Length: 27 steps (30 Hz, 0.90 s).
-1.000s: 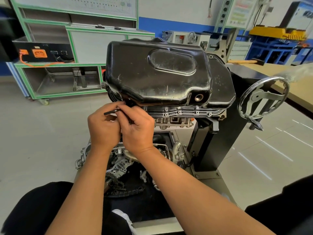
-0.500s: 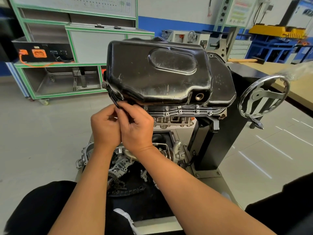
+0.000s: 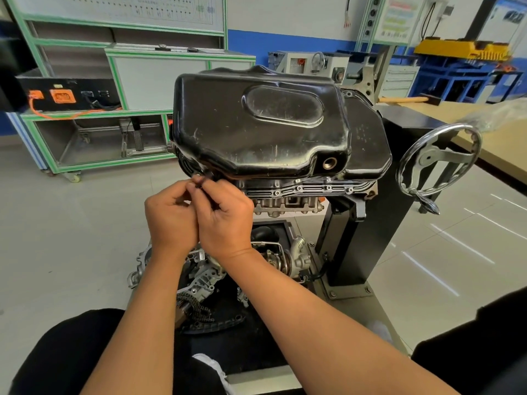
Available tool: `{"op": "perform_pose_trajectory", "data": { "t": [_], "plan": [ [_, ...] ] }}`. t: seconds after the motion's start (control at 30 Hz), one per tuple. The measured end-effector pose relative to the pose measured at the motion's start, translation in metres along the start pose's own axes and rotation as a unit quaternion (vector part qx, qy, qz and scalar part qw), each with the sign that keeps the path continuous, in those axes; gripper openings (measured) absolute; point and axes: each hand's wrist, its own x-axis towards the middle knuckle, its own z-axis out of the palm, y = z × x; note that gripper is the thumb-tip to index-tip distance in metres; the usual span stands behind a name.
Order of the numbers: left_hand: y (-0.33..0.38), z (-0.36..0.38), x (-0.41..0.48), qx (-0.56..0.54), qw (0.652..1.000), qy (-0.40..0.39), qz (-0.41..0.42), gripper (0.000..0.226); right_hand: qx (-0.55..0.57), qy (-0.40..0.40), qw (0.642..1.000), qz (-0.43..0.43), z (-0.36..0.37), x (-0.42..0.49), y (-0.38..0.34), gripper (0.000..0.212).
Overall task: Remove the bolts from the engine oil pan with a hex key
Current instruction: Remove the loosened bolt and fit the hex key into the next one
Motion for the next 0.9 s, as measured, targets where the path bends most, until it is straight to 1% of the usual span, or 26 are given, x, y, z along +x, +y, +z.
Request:
{"op": "perform_pose_trajectory", "data": {
  "t": [0.1, 0.13, 0.2, 0.27, 0.37, 0.4, 0.5, 0.63, 0.7, 0.73, 0.8, 0.9],
  "plan": [
    [-0.002, 0.002, 0.004, 0.001, 1.000, 0.020, -0.007, 0.021, -0.005, -0.016, 1.000, -0.002, -0.003, 0.000, -0.001, 0.017],
    [-0.001, 0.003, 0.004, -0.005, 1.000, 0.015, -0.009, 0.024, -0.003, -0.021, 1.000, -0.001, -0.004, 0.000, -0.002, 0.018],
    [0.001, 0.006, 0.000, -0.026, 1.000, 0.009, -0.015, 0.040, -0.003, -0.024, 1.000, -0.001, -0.007, 0.001, -0.001, 0.020],
    [0.002, 0.006, -0.003, -0.034, 0.999, -0.005, -0.004, 0.046, -0.008, -0.021, 1.000, 0.000, -0.008, 0.002, 0.001, 0.020],
    [0.000, 0.002, -0.002, -0.001, 0.999, -0.027, 0.022, 0.045, -0.008, -0.014, 1.000, 0.007, -0.006, 0.002, 0.001, 0.016],
    [0.000, 0.002, -0.001, 0.005, 1.000, -0.018, 0.019, 0.044, -0.008, -0.014, 1.000, 0.005, -0.005, 0.001, 0.000, 0.015],
    [0.001, 0.006, 0.002, -0.003, 1.000, 0.020, 0.002, 0.032, -0.010, -0.020, 1.000, 0.003, -0.005, 0.000, 0.000, 0.017],
    [0.003, 0.008, -0.001, -0.024, 1.000, 0.013, -0.006, 0.026, -0.010, -0.020, 1.000, 0.009, -0.006, 0.003, 0.002, 0.018],
    [0.003, 0.007, -0.002, -0.021, 1.000, 0.003, 0.005, 0.021, -0.016, -0.018, 1.000, 0.005, -0.006, 0.003, 0.001, 0.017],
    [0.003, 0.007, -0.002, -0.010, 1.000, 0.004, 0.012, 0.024, -0.018, -0.019, 1.000, 0.004, -0.005, 0.003, 0.001, 0.017],
    [0.003, 0.008, 0.002, 0.005, 1.000, 0.020, 0.010, 0.026, -0.021, -0.024, 0.999, -0.003, -0.005, 0.001, 0.001, 0.016],
    [0.003, 0.011, 0.005, -0.002, 0.999, 0.039, 0.000, 0.019, -0.018, -0.025, 0.999, -0.010, -0.006, 0.002, 0.001, 0.018]
  ]
}}
